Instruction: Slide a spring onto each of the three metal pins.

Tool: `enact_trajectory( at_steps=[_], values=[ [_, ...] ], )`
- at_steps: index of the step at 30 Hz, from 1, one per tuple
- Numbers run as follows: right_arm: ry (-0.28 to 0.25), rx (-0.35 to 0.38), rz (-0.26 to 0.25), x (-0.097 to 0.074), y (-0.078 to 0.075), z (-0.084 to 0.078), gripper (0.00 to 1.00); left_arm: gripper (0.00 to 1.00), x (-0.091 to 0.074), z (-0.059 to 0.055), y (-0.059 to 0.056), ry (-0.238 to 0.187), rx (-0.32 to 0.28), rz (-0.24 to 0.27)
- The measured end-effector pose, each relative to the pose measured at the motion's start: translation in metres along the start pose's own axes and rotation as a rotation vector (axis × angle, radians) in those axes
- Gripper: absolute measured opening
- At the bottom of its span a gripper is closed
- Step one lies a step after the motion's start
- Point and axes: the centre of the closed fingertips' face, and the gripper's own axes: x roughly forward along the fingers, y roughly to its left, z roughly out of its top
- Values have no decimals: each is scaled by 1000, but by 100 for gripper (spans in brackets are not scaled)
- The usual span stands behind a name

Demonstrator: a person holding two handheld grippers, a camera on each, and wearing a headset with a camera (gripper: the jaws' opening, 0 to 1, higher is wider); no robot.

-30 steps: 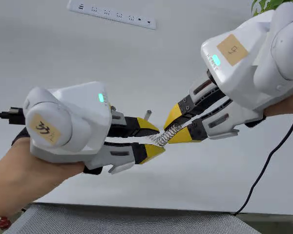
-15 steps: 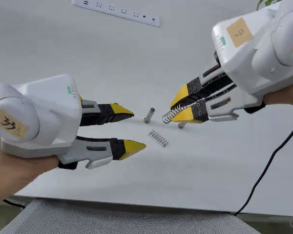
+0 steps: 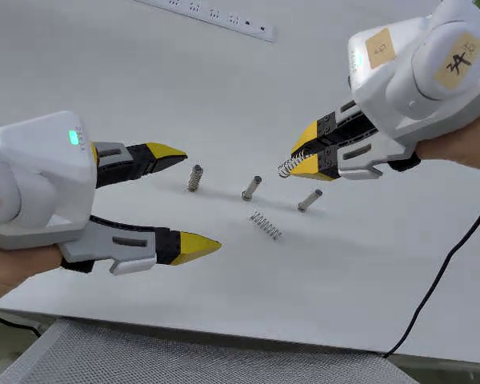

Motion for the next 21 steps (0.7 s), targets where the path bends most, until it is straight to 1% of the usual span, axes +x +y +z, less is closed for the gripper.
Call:
enact_trajectory(
  at_steps=[4,7,8,10,12,13,14,17,21],
  values=[
    [6,3,6,6,-4,1,7,74,-2,-2,4,-9,-13,7],
    [16,4,14,13,-7,1,7,81,-5,-1,6,-24,-12,10],
    [21,4,18,18,-11,-1,7,82,-6,-1,7,-26,-14,9],
    [29,3,23,23,-13,-1,7,84,-7,-3,9,-24,-20,9],
    [34,3,28,27,-14,-1,7,88,-7,-3,10,-30,-18,8],
    [38,5,32,30,-15,-1,7,89,-8,-3,11,-35,-27,5],
    [40,5,33,33,-18,-3,7,92,-8,-3,11,-39,-27,5],
    [46,8,37,39,-23,-4,7,94,-9,-5,13,-39,-35,6],
    [62,14,52,47,-23,-7,7,96,-9,-7,17,-36,-39,18]
  ],
)
